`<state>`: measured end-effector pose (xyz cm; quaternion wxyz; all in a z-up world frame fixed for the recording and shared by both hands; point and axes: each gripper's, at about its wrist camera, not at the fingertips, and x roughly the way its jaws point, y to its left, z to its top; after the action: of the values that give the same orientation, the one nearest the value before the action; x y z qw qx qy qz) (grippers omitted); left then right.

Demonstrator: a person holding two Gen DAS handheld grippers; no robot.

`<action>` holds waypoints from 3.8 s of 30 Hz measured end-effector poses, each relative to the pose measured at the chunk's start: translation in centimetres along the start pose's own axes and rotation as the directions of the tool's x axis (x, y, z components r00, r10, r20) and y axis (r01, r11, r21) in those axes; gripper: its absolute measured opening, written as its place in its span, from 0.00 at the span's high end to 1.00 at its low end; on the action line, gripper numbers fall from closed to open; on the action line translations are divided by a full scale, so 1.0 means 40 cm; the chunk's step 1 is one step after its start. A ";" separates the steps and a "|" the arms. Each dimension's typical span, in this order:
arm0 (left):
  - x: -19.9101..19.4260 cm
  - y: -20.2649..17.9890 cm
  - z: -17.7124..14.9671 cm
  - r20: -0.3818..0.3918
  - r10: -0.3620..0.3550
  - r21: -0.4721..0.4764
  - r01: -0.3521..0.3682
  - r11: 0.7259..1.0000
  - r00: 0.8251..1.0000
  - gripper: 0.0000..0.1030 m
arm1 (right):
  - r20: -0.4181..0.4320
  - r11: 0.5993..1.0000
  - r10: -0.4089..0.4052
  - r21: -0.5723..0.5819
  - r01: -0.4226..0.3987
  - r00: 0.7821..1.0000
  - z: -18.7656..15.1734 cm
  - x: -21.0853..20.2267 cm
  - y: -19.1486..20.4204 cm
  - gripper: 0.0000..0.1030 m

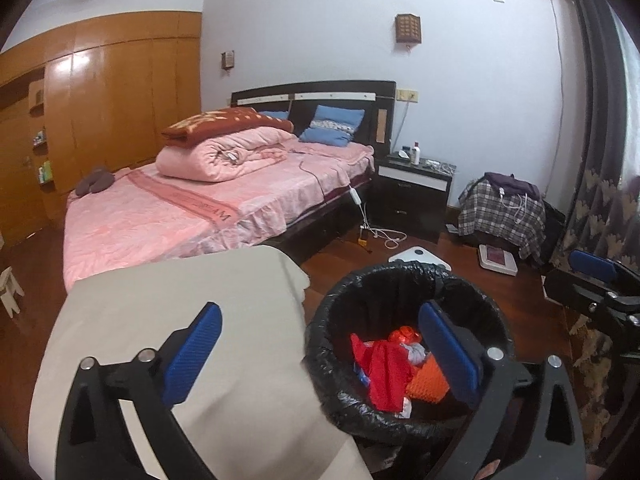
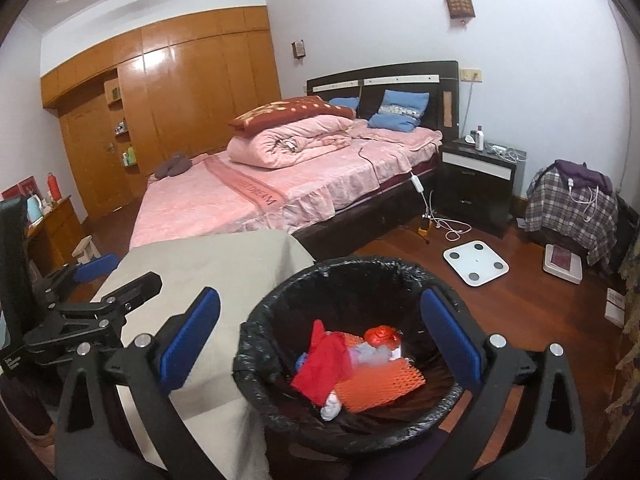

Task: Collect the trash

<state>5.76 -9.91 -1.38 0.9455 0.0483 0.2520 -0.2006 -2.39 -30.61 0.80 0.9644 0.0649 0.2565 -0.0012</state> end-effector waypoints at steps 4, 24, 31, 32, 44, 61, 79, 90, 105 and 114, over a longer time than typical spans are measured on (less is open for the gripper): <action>-0.040 0.009 0.004 0.017 0.008 -0.006 -0.008 1.000 1.000 0.06 | -0.002 1.000 0.012 -0.007 -0.012 1.000 0.009 -0.013 0.022 0.05; -0.161 0.026 0.008 0.073 0.034 -0.021 -0.032 0.999 0.997 0.06 | 0.029 0.997 0.048 -0.059 -0.046 0.998 0.030 -0.073 0.095 0.05; -0.170 0.024 0.008 0.081 0.037 -0.022 -0.035 0.999 0.996 0.06 | 0.030 0.997 0.049 -0.062 -0.048 0.998 0.028 -0.075 0.099 0.05; -0.170 0.024 0.008 0.080 0.037 -0.022 -0.035 0.999 0.996 0.06 | 0.030 0.997 0.049 -0.064 -0.047 0.998 0.028 -0.075 0.100 0.05; -0.172 0.025 0.008 0.080 0.038 -0.023 -0.037 0.999 0.996 0.06 | 0.030 0.997 0.050 -0.064 -0.048 0.998 0.028 -0.074 0.105 0.05; -0.172 0.026 0.009 0.080 0.038 -0.023 -0.036 0.999 0.996 0.06 | 0.030 0.997 0.051 -0.063 -0.049 0.998 0.027 -0.073 0.108 0.05; -0.173 0.026 0.010 0.080 0.039 -0.022 -0.037 0.999 0.996 0.06 | 0.028 0.997 0.051 -0.063 -0.049 0.998 0.028 -0.071 0.113 0.05; -0.173 0.026 0.010 0.080 0.039 -0.021 -0.037 0.999 0.996 0.06 | 0.029 0.997 0.050 -0.064 -0.048 0.998 0.028 -0.071 0.112 0.05; -0.173 0.026 0.012 0.077 0.039 -0.023 -0.037 0.999 0.996 0.06 | 0.027 0.997 0.051 -0.063 -0.049 0.998 0.029 -0.069 0.116 0.05; -0.170 0.038 -0.004 0.071 0.039 -0.034 -0.036 0.999 0.997 0.06 | 0.018 0.997 0.051 -0.063 -0.050 0.999 0.019 -0.066 0.131 0.05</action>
<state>0.91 -6.09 1.81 0.9582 0.0306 0.2202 -0.1804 -4.13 -25.58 3.41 0.9682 0.0414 0.2450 0.0304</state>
